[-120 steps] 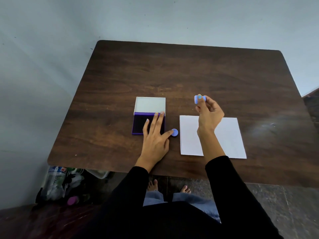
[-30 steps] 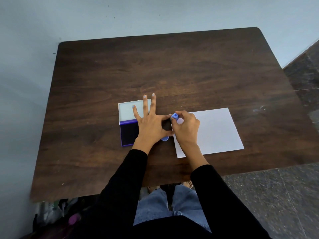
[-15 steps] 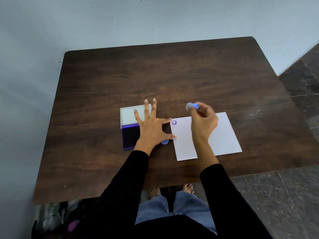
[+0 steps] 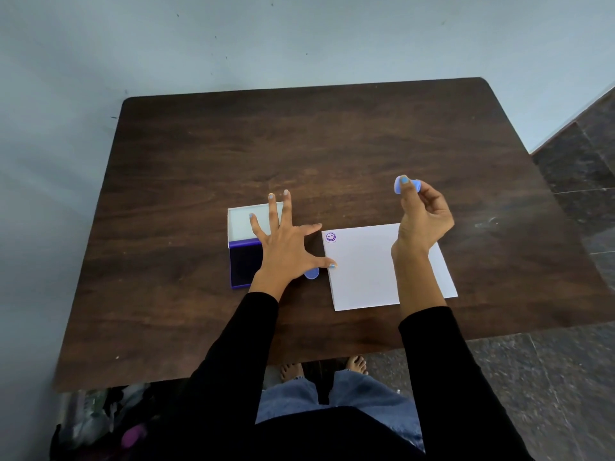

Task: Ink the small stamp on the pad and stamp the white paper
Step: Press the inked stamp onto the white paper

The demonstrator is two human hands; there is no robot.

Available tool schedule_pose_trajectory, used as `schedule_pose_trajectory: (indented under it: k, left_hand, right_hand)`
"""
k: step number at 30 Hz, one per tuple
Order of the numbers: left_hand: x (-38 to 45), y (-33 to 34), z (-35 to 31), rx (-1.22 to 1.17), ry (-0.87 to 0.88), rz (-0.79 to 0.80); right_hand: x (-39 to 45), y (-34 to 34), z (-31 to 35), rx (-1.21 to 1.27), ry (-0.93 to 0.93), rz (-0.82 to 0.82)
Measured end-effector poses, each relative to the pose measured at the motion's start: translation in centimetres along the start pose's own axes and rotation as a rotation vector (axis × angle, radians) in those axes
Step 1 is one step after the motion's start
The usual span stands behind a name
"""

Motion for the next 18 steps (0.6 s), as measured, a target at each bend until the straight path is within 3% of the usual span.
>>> schedule_pose_trajectory:
  k: [4, 18]
  left_hand:
    - [-0.9, -0.7, 0.8, -0.048, -0.061, -0.008]
    - [-2.1, -1.4, -0.3, 0.23, -0.115, 0.116]
  right_hand:
    - [0.6, -0.4, 0.2, -0.005, 0.038, -0.013]
    - [2.3, -1.3, 0.1, -0.004, 0.089, 0.002]
Point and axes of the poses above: each hand's wrist, its own x-axis towards the middle knuckle, its own y-axis out of the palm, z = x × y, the point moved 3 cm from there along x, towards the middle knuckle, and after that the axes turned 7 degrees about -y, right-handed, at the moved point
